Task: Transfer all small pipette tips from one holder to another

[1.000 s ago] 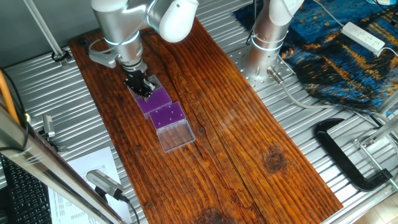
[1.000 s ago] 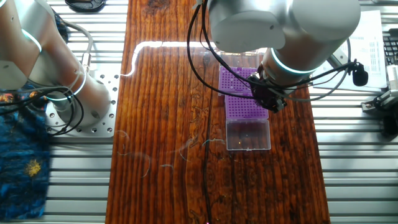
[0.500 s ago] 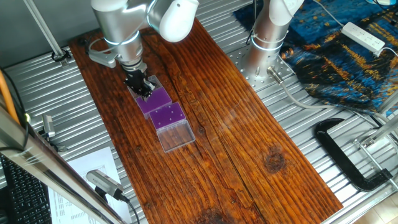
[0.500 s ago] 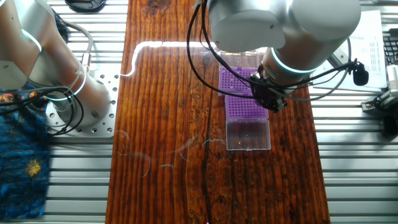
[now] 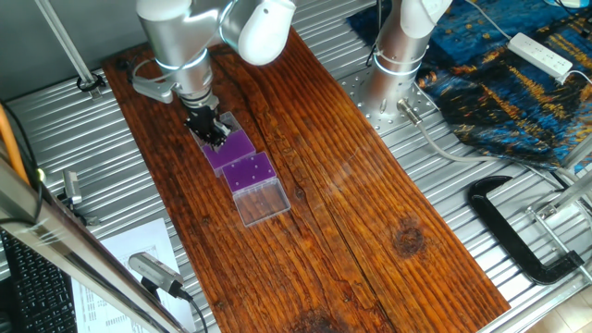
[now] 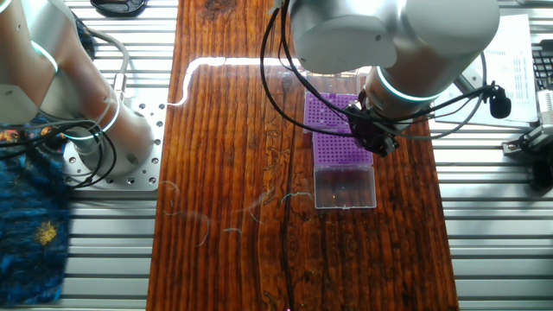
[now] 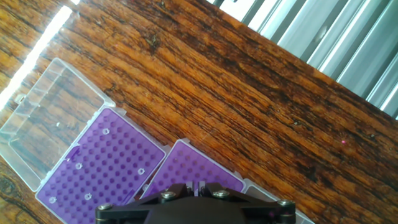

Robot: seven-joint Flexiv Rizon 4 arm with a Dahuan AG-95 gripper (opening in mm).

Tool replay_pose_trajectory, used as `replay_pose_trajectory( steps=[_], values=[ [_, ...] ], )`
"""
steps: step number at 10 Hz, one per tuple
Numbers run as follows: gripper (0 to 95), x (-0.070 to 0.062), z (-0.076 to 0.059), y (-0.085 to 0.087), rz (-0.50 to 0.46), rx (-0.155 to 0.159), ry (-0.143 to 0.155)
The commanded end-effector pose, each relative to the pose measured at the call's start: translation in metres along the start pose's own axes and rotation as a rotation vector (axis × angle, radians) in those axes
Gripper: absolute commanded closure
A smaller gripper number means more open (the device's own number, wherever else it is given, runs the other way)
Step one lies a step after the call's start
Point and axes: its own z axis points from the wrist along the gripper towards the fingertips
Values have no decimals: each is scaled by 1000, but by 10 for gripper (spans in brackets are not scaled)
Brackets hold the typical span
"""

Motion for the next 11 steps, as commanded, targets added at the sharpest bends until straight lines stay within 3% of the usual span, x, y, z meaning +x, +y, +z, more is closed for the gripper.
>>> replay_pose_trajectory(
  steps=[1, 4, 5, 6, 7, 9, 11],
  values=[
    [950, 0, 2, 0, -2, 0, 3],
    [950, 1, 6, 0, -12, 1, 2],
    [760, 1, 6, 0, -18, 1, 2],
    [760, 1, 6, 0, -23, 0, 2],
    [570, 1, 6, 0, -26, 0, 2],
    [570, 1, 5, 0, -19, -4, -2],
    [570, -3, -5, 3, 3, -2, 1]
  ],
)
